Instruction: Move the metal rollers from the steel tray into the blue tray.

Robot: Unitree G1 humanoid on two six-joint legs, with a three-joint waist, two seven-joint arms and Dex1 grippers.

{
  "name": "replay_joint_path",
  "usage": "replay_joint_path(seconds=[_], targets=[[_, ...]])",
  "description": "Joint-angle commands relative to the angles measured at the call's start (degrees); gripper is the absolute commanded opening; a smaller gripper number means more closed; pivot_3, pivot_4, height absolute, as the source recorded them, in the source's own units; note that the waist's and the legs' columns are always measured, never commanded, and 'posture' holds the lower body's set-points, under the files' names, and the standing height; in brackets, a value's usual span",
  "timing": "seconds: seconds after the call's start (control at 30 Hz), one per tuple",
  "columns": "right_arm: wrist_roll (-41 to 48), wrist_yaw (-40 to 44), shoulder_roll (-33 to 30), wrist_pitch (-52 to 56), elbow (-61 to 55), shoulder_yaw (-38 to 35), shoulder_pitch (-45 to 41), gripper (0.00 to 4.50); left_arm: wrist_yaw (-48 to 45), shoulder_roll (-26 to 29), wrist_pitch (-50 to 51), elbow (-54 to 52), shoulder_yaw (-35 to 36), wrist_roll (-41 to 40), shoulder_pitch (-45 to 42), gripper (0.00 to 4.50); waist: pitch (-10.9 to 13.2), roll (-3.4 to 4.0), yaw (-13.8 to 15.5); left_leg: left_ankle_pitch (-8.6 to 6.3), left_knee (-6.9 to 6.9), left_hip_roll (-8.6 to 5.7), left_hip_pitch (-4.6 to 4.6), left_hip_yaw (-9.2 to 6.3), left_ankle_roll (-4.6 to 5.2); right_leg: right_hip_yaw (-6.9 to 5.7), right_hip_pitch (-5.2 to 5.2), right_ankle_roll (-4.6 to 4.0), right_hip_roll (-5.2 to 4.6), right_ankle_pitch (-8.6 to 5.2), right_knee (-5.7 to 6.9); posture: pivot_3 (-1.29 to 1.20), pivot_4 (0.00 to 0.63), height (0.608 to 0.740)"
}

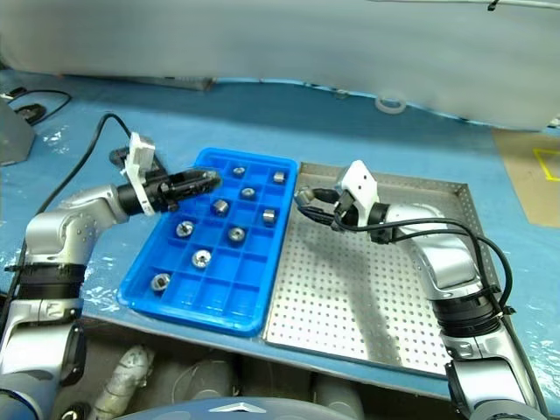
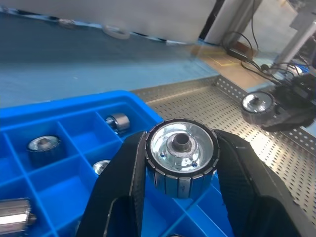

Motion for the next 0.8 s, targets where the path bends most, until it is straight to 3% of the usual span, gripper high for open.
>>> replay_joint_path(seconds=[0.03, 0.13, 0.4, 0.53, 0.8], targets=[[0.5, 0.9, -1.2, -0.5, -1.7, -1.7, -0.4, 1.57, -5.4, 3.8, -0.6, -9.2, -2.6, -1.1, 4.7, 1.67, 0.0, 0.00, -0.1, 0.00, -0.01, 0.00, 0.01, 0.00, 0.00, 0.00, 0.00, 0.00, 0.00, 0.00, -0.01, -0.04, 0.150, 0.740], [0.6, 1.3, -1.7, -0.4, -1.8, -1.9, 0.0, 1.57, -8.3, 6.1, -2.5, -12.4, -5.5, 0.2, 7.9, 1.67, 0.0, 0.02, 0.1, 0.01, -0.07, 0.02, 0.04, 0.00, -0.02, 0.00, -0.02, 0.00, 0.01, 0.00, -0.02, -0.04, 0.150, 0.740], [0.4, 0.9, -1.5, -0.2, -2.8, -1.2, 0.6, 1.57, -11.7, 7.1, -9.6, -8.4, -12.8, 7.1, 9.7, 1.67, 0.0, 0.02, -0.1, 0.08, 0.00, -0.01, 0.15, 0.00, -0.14, 0.08, 0.06, 0.02, 0.01, 0.00, 0.02, -0.06, 0.150, 0.740], [0.5, 0.5, -1.9, 0.3, -3.9, -1.6, 1.8, 1.57, -13.3, 9.3, -10.9, -7.7, -11.5, 7.3, 12.9, 1.67, 0.0, -0.02, -0.8, 0.12, -0.08, 0.07, 0.14, 0.00, -0.21, 0.04, -0.05, 0.03, 0.07, 0.01, 0.05, -0.08, 0.150, 0.740], [0.5, 0.3, -3.0, 0.6, -5.2, -2.2, 4.6, 1.57, -17.4, 15.6, -9.9, -16.8, -7.6, 2.5, 23.3, 1.67, 0.0, -0.04, -1.4, 0.01, -0.12, 0.01, 0.14, 0.01, -0.11, 0.03, 0.00, 0.02, 0.04, 0.01, -0.02, -0.07, 0.150, 0.740]])
